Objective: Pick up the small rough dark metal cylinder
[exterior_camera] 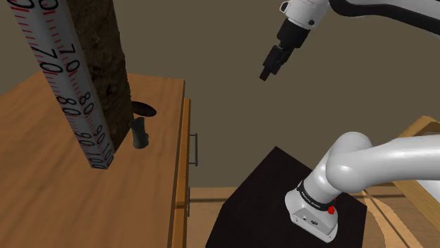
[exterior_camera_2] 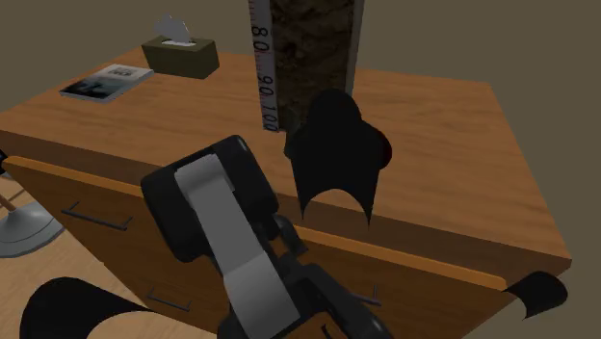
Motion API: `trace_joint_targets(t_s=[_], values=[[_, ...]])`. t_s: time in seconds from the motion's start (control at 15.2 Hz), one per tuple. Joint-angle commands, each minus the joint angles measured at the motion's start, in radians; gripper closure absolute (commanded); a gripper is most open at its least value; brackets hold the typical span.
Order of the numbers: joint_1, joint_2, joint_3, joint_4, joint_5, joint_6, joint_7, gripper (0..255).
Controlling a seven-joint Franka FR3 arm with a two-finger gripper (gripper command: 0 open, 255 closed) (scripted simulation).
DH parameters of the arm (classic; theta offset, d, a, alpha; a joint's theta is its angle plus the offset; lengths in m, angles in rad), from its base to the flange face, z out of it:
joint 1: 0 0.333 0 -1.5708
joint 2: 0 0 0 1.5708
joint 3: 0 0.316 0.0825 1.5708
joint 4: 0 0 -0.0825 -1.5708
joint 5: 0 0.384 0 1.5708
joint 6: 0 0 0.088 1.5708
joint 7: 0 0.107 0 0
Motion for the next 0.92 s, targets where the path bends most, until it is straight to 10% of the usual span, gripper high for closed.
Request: trace_joint_targets(t_s=[0.0,0.86], values=[[0.000,0.000,0.000,0.000,0.000,0.000,0.000,0],[0.060,0.330,0.233,0.176,0.073,0.137,0.215,0]])
